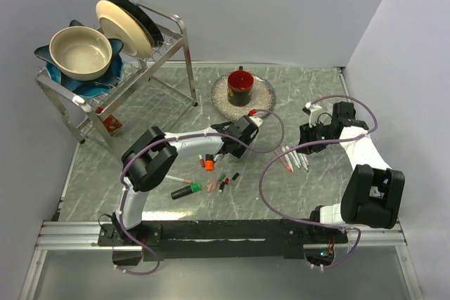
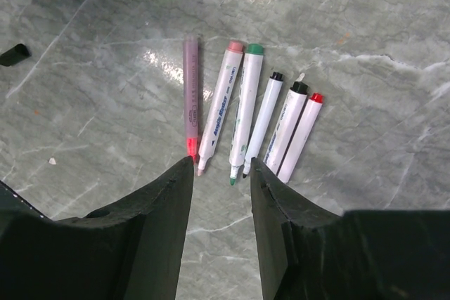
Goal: Open the pen caps
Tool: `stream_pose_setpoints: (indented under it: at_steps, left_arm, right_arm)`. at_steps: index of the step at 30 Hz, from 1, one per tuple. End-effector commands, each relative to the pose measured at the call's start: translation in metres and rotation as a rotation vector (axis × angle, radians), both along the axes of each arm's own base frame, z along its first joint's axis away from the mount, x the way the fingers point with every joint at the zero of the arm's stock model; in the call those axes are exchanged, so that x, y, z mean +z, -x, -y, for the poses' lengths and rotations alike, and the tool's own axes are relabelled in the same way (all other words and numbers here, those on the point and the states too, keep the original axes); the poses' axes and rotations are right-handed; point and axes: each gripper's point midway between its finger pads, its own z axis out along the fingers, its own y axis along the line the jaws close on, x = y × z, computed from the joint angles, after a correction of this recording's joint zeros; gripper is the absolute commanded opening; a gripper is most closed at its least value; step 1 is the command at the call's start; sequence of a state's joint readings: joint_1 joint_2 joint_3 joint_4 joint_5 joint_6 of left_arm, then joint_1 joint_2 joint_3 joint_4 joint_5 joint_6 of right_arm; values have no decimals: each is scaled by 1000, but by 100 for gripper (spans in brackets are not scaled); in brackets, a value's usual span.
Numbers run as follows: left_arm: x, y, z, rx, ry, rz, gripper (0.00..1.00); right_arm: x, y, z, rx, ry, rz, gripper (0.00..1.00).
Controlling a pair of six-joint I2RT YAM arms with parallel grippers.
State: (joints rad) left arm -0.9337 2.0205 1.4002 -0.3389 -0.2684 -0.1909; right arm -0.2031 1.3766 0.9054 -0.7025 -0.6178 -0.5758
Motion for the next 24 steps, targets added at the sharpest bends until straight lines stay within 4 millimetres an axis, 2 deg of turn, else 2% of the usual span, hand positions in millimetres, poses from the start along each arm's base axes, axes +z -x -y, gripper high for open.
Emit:
stream_pose_setpoints:
  at_steps: [1,6,15,22,24]
  left_arm:
    - [13,-15,6,-13,3,25,42]
    - [5,-18,3,-2,-13,4,41]
    - [24,-23,0,23,19,42,42]
    - [24,-24,-3,44,21,46,46]
    - [30,-26,-3,52,34,54,48]
  right_arm:
    - [16,-6,0,19,-9,52,46]
    - [16,-5,0,21,-13,55,46]
    - [14,-4,0,20,-20,42,46]
    - [12,-3,0,22,-20,33,46]
    - [12,-3,0,23,-24,30,46]
